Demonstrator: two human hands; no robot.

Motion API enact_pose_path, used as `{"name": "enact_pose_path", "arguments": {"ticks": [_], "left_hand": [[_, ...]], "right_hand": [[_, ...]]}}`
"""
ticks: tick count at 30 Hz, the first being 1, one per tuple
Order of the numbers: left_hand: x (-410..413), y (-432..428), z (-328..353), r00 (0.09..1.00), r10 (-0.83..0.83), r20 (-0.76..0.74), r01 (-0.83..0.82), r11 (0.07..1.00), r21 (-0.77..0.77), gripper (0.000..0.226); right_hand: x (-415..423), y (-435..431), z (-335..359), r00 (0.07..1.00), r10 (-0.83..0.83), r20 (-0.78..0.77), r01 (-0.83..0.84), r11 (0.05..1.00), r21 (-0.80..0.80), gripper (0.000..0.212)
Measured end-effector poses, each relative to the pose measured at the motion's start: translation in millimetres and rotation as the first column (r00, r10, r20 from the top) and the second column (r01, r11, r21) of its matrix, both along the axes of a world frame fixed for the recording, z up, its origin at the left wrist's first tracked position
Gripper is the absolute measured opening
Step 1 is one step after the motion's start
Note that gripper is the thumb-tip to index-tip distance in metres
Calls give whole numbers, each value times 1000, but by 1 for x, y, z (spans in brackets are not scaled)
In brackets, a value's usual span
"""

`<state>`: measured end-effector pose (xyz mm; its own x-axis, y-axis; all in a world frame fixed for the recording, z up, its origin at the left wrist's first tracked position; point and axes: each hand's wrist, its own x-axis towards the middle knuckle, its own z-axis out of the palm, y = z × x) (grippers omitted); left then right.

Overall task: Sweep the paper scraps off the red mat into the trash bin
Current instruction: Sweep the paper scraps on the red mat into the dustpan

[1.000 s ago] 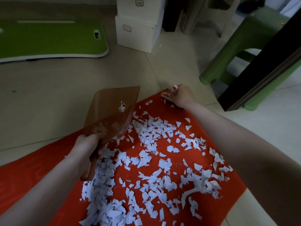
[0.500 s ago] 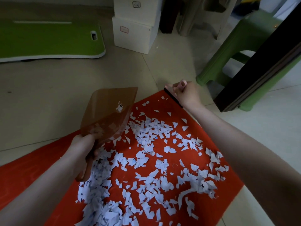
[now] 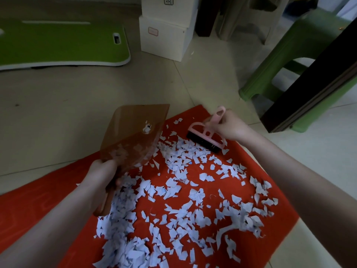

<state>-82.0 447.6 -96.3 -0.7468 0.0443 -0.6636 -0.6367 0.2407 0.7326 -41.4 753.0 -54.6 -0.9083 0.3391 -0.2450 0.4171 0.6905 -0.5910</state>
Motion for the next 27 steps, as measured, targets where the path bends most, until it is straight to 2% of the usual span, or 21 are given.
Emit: {"name": "enact_pose_path", "arguments": {"ticks": [3,5,6,10,12,16,19,22,24,27], "left_hand": [[-3,1,1,1000,-7,-5,7,1000,3,10],[-5,2,1,1000,0,-3,0,1000,-8,8],[-6,3,0,1000,1,0,-1,1000,-13,8],[-8,5,-3,1000,0,-7,0,1000,0,11],[-7,6,-4,1000,-11,-13,11,1000,-1,9],[-2,4,-5,1000,-27,-16,27,1000,-4,10],[-3,1,-3,1000,-10,-2,10,1000,24,9],[-6,-4,-4,1000,-4,-22,4,1000,-1,8],[-6,-6,-6,1000,1,-27,-2,1000,-12,9],[-4,-4,-7,1000,-4,-13,4,1000,-10,12]], "right_hand": [[14,0,7,988,-23,-153,23,1000,-4,25],[6,3,4,970,-78,-232,86,996,25,44],[-2,8,0,963,-108,-246,120,992,35,48],[-38,20,-19,926,-251,-282,262,965,2,20],[-51,18,-26,948,-218,-232,230,973,22,23],[-52,1,-27,997,-53,49,43,982,182,29],[-19,-12,-8,991,79,112,-95,985,147,21],[21,-16,9,992,126,-7,-125,988,89,16],[29,-13,9,991,28,-129,-17,996,88,17],[14,-6,-2,965,-131,-225,156,983,97,18]]}}
